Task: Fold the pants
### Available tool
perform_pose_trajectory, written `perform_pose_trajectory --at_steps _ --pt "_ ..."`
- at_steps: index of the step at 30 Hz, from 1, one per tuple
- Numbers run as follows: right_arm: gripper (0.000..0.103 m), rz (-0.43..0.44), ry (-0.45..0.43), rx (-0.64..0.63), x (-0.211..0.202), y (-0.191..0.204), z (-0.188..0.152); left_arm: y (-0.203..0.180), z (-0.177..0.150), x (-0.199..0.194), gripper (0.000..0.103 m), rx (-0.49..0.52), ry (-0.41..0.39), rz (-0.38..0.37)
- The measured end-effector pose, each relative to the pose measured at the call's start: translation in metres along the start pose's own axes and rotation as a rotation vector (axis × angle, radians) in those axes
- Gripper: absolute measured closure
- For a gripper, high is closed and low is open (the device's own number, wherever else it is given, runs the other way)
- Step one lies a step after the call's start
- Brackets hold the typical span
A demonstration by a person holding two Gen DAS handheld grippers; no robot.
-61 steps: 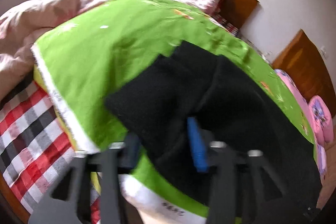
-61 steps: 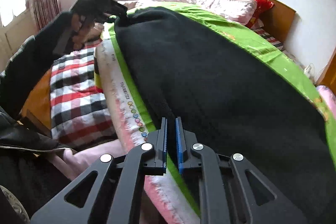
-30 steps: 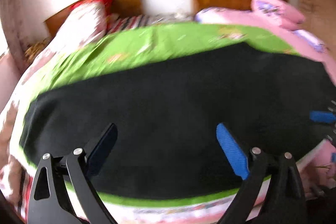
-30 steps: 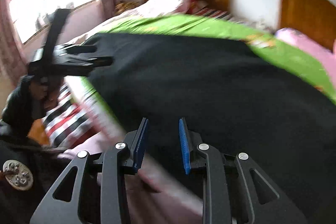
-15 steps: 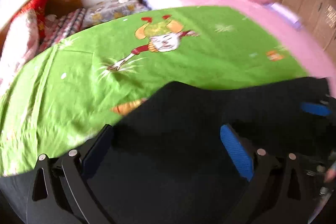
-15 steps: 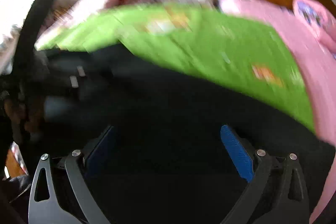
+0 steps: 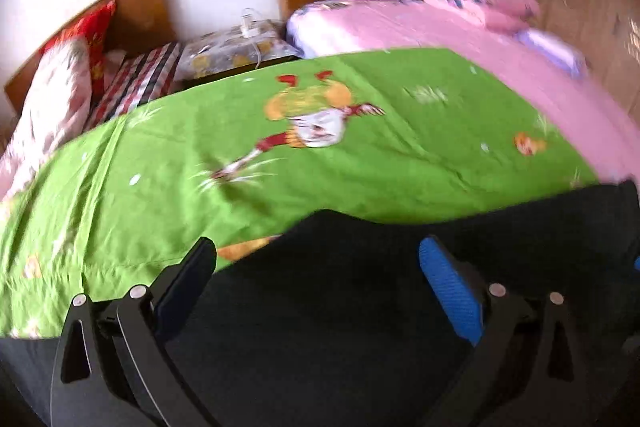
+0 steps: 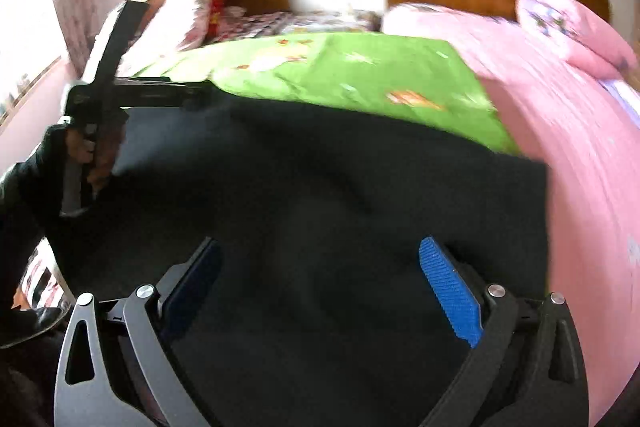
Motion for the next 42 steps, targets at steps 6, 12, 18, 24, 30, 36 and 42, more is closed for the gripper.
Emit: perform_pose_trajectory --at_steps 6,12,18,24,30,36,42 --pt "0.007 0.003 -0.068 -0.004 -0.017 -0.001 -0.012 -0.005 -0.004 0.014 0.001 0.04 0.058 0.046" --pt "0.006 -0.037 -0.13 0.062 -0.053 0.017 0.013 0.037 -0.013 -0.062 0.002 -0.055 -0.096 -0.041" --pt "0.005 0.132 -0.175 -0.227 -0.046 0.146 0.054 0.175 -0.088 -0.118 0.002 -0.273 -0.083 0.029" --pt "0.005 0.353 -0.151 -0.436 0.003 0.319 0.079 0.309 -0.207 -0.195 0.002 -0.531 -0.091 0.198" --pt "0.005 0.573 -0.098 -0.681 0.023 0.501 0.065 0.414 -0.326 -0.282 0.002 -0.862 -0.157 0.322" --pt "0.005 0.581 -0.048 -0.924 0.057 0.613 0.029 0.444 -0.386 -0.292 0.002 -1.031 -0.136 0.27" --pt "0.01 0.456 -0.039 -1.01 0.087 0.629 0.013 0.421 -0.373 -0.258 0.002 -1.037 -0.1 0.092"
Point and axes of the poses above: each gripper's, at about its wrist camera, not at the fingertips, and x roughly the way its jaws point, y to its left, z to its top, the point moved 8 cm from there along x, roughly the way its jaws point, and after that the axes turned 2 degrees about -y, right-handed, at the moved point
